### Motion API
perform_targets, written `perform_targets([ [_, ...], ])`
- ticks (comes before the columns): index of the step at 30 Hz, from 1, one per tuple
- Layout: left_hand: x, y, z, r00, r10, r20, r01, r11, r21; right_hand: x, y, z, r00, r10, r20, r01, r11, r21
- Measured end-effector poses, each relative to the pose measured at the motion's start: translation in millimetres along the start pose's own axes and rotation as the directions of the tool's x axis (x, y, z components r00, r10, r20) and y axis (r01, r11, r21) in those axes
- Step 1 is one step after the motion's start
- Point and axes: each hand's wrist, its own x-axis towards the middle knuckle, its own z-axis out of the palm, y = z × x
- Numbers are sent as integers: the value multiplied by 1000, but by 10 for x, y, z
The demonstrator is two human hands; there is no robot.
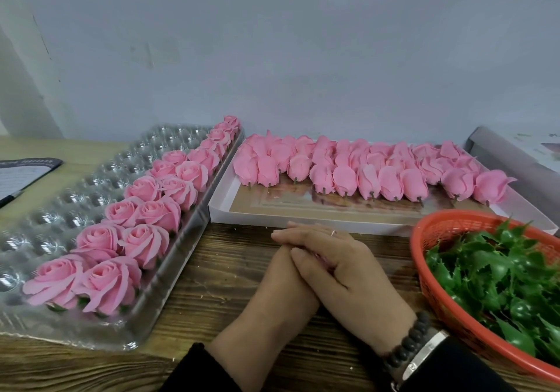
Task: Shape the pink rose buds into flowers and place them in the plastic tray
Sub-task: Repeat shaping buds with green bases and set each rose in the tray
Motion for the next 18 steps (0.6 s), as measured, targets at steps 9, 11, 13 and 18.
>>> perform_targets([
  [9,17,109,-115,991,-28,-133,16,996,-88,-15,49,-38,956,79,-282,16,947,320],
  [11,27,126,-136,983,-56,-174,31,989,-143,-19,33,-23,959,34,-281,36,970,239],
  [13,33,148,-138,981,-77,-175,52,988,-147,-24,5,-4,968,-9,-251,55,982,178],
  [18,43,148,-133,986,-69,-152,72,997,12,-34,-26,32,994,-30,-108,34,999,41],
])
